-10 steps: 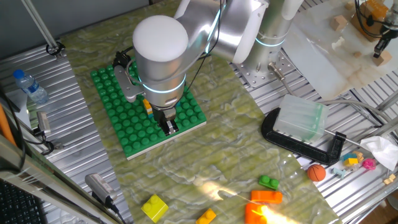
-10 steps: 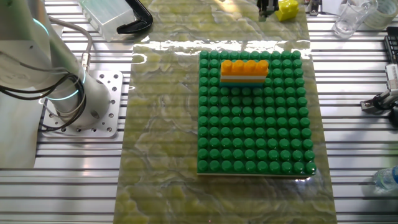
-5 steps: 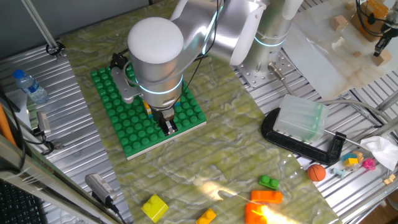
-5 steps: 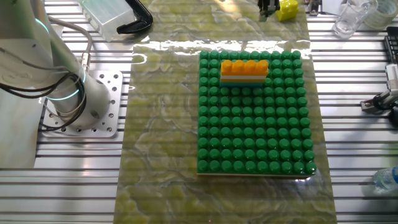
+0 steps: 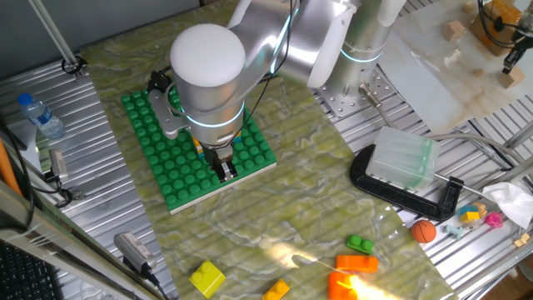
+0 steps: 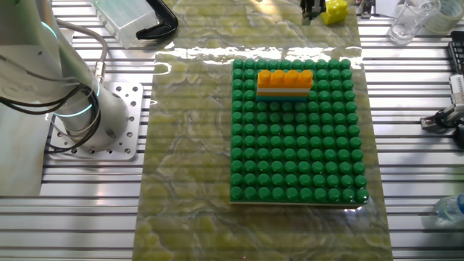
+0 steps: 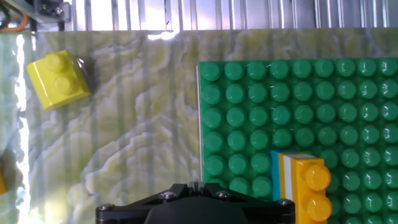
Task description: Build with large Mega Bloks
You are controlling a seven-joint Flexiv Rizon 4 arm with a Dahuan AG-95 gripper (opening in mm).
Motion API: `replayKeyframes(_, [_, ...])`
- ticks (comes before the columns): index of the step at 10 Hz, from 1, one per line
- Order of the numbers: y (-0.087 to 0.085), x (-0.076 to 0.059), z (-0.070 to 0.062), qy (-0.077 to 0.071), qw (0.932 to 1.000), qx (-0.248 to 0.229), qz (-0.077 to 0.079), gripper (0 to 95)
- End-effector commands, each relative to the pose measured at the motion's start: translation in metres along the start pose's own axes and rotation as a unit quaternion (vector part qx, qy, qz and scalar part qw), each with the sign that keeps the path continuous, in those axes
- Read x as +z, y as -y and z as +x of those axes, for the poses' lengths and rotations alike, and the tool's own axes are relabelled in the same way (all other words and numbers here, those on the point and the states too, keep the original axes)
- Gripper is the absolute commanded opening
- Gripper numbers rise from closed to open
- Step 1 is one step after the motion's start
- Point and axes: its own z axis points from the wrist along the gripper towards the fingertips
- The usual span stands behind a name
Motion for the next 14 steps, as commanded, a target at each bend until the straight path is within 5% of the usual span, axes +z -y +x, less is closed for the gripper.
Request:
replayKeyframes(1, [-0.001, -0.001, 0.0, -0.034, 0.9994, 0.005, 0.002, 0.0])
replayKeyframes(3, [-0.001, -0.001, 0.0, -0.053, 0.9984, -0.019, 0.007, 0.0])
replayKeyframes(8, [-0.003, -0.002, 0.001, -0.048, 0.9985, -0.027, 0.003, 0.0])
replayKeyframes(11, [-0.045, -0.006, 0.0, -0.042, 0.9979, -0.049, -0.001, 0.0])
replayKeyframes(13, [-0.071, -0.005, -0.003, -0.029, 0.9966, -0.066, -0.04, 0.0])
replayKeyframes(14, [-0.079, -0.006, -0.002, -0.028, 0.9968, -0.065, -0.038, 0.0])
